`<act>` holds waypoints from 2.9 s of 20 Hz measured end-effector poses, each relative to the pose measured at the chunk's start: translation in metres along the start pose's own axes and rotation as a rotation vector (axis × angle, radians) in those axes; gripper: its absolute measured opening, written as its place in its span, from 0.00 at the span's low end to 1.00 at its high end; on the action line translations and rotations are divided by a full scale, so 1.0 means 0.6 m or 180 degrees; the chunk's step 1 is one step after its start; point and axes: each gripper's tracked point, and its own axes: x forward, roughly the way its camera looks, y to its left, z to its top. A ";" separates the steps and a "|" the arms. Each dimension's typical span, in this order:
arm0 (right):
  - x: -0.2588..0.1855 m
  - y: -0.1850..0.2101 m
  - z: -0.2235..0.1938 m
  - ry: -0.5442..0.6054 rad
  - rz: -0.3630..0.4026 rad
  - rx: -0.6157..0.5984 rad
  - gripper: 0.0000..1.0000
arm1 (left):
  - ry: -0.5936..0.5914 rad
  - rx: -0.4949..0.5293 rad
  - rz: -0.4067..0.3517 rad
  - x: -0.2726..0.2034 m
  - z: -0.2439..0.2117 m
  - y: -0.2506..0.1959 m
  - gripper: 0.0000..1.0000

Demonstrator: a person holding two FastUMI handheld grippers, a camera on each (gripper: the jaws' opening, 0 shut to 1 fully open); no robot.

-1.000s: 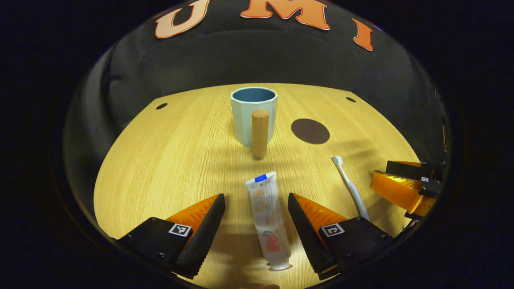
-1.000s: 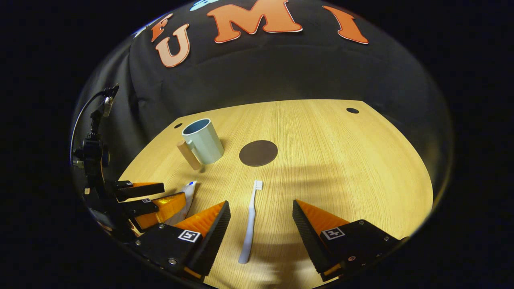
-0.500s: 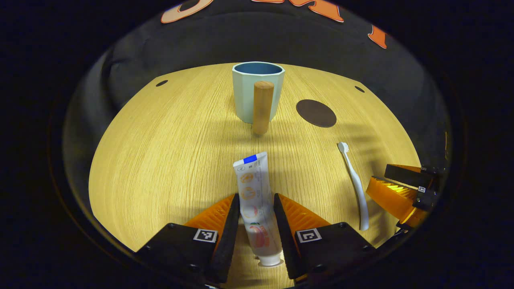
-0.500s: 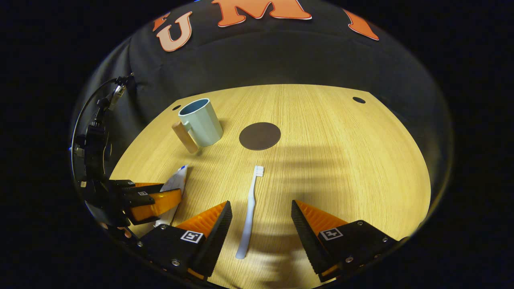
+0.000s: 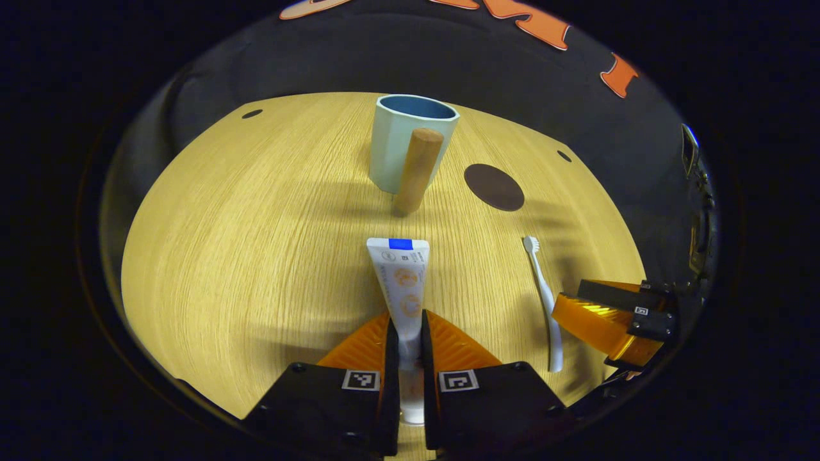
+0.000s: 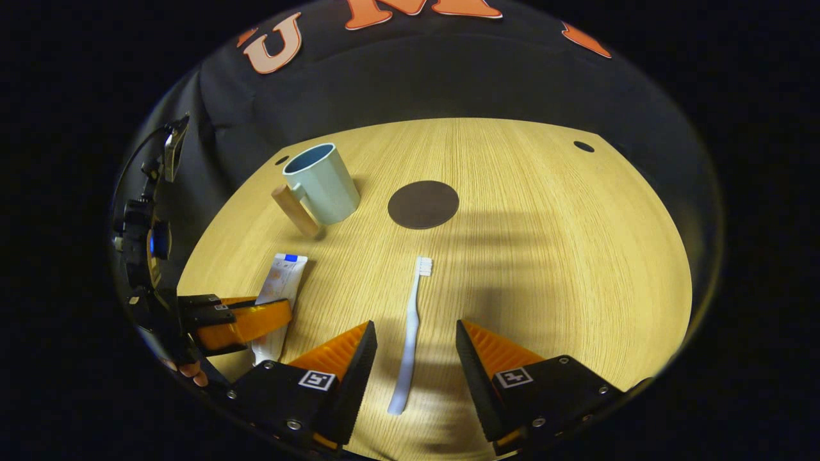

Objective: Put the toothbrush and toothpaste on the desktop into the cup, then pick up the cup and place it on the coaster on the desktop.

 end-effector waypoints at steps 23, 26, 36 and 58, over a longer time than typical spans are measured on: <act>-0.002 -0.013 0.048 -0.0402 -0.0052 0.0163 0.04 | -0.0976 0.0335 0.0096 -0.081 0.114 -0.005 0.20; -0.004 -0.023 0.061 -0.0576 -0.0046 0.0263 0.04 | -0.1123 0.0409 0.0137 -0.088 0.130 -0.006 0.19; -0.022 -0.042 0.114 -0.0925 0.0001 0.0366 0.04 | -0.1635 0.0599 0.0162 -0.123 0.215 -0.014 0.19; -0.039 -0.099 0.238 -0.1620 0.0021 0.0300 0.04 | -0.2960 0.0481 -0.0106 -0.145 0.483 -0.052 0.19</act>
